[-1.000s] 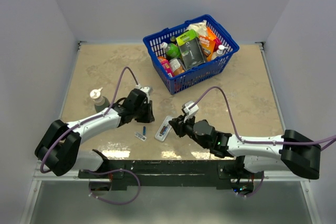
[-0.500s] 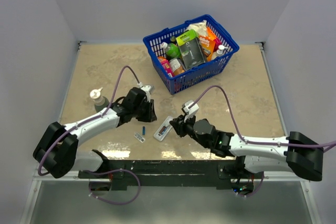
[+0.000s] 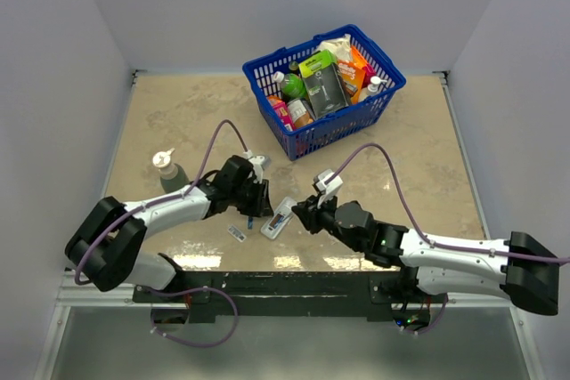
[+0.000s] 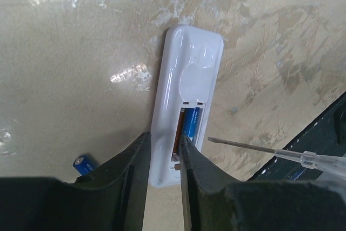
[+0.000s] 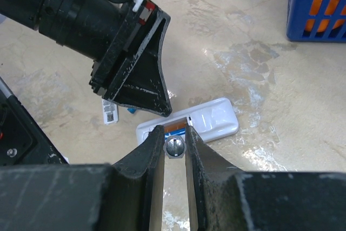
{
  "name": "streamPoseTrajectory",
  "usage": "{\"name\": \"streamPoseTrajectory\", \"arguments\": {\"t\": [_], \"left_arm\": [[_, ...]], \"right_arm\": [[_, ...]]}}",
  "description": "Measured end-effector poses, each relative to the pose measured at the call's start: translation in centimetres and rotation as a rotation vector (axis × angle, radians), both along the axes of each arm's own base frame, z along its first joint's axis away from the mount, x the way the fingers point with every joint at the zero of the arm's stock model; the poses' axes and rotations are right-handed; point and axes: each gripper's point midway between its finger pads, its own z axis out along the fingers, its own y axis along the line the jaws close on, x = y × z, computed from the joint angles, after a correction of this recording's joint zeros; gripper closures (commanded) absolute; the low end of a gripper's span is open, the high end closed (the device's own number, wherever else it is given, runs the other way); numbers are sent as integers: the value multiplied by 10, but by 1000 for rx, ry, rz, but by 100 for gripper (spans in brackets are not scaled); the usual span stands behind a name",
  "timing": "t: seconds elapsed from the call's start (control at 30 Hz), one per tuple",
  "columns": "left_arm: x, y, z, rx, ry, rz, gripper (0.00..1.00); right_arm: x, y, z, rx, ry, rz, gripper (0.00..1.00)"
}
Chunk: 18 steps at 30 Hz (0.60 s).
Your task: Unload the batteries from the remote control
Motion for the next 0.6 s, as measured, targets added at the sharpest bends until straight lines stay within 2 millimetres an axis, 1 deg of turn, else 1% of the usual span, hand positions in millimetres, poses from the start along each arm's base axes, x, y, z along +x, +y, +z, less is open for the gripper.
{"name": "streamPoseTrajectory", "arguments": {"t": [0.13, 0.33, 0.6], "left_arm": [[-7, -3, -7, 0, 25, -20, 68], [-10, -4, -13, -2, 32, -30, 67], [-25, -12, -17, -44, 63, -63, 67]], "right_arm": [[-1, -2, 0, -8, 0, 1, 100], [-2, -3, -2, -16, 3, 3, 100], [-2, -5, 2, -21, -4, 5, 100]]}}
